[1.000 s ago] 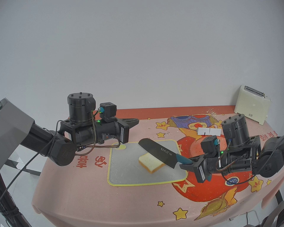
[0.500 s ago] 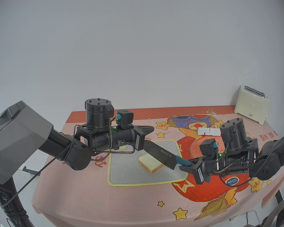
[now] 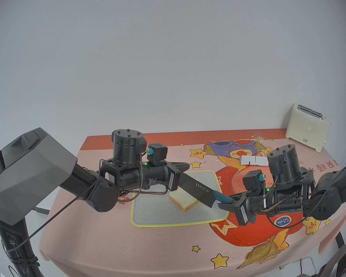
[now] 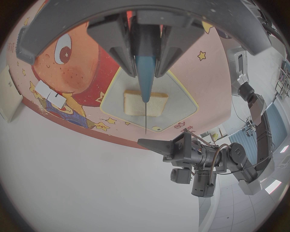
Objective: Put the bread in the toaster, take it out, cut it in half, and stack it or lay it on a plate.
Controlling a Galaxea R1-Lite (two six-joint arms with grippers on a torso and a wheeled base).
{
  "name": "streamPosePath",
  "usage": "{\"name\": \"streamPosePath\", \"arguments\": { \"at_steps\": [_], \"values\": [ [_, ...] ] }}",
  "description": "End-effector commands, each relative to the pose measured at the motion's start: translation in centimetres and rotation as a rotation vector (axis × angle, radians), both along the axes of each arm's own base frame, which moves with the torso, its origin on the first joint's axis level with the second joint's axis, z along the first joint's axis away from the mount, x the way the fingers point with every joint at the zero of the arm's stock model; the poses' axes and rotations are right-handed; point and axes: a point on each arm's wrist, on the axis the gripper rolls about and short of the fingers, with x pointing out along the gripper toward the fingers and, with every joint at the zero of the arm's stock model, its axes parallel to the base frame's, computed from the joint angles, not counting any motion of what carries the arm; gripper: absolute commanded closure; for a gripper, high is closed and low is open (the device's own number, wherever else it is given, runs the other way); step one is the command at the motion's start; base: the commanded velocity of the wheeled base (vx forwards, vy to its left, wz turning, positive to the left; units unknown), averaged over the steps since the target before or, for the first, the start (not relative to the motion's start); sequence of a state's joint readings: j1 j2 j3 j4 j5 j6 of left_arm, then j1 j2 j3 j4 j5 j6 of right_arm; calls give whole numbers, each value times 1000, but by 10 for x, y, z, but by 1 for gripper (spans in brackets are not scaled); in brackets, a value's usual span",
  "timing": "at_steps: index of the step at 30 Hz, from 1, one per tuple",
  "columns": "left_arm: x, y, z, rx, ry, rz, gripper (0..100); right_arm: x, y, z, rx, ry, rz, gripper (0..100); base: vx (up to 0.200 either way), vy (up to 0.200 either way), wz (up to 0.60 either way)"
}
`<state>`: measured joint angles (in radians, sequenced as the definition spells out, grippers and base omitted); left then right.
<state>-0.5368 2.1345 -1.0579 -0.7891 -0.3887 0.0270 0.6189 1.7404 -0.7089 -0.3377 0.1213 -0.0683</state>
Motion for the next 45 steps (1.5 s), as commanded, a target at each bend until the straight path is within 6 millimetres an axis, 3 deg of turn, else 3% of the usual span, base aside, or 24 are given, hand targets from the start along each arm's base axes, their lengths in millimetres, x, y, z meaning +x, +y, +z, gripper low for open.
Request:
{"name": "streamPosePath", "arguments": {
  "at_steps": [1, 13, 26, 45],
  "values": [
    [3, -2, -7, 2, 5, 1, 100, 0, 0, -1, -5, 1, 4, 100, 0, 0, 0],
    [5, 0, -10, 6, 8, 13, 100, 0, -1, -2, -7, 3, 3, 100, 0, 0, 0],
    [7, -1, -25, 27, 40, 12, 100, 1, -1, -3, -9, 5, 0, 100, 0, 0, 0],
    [6, -1, -24, 22, 32, 11, 100, 0, 0, -4, -12, 8, 4, 100, 0, 0, 0]
  ]
}}
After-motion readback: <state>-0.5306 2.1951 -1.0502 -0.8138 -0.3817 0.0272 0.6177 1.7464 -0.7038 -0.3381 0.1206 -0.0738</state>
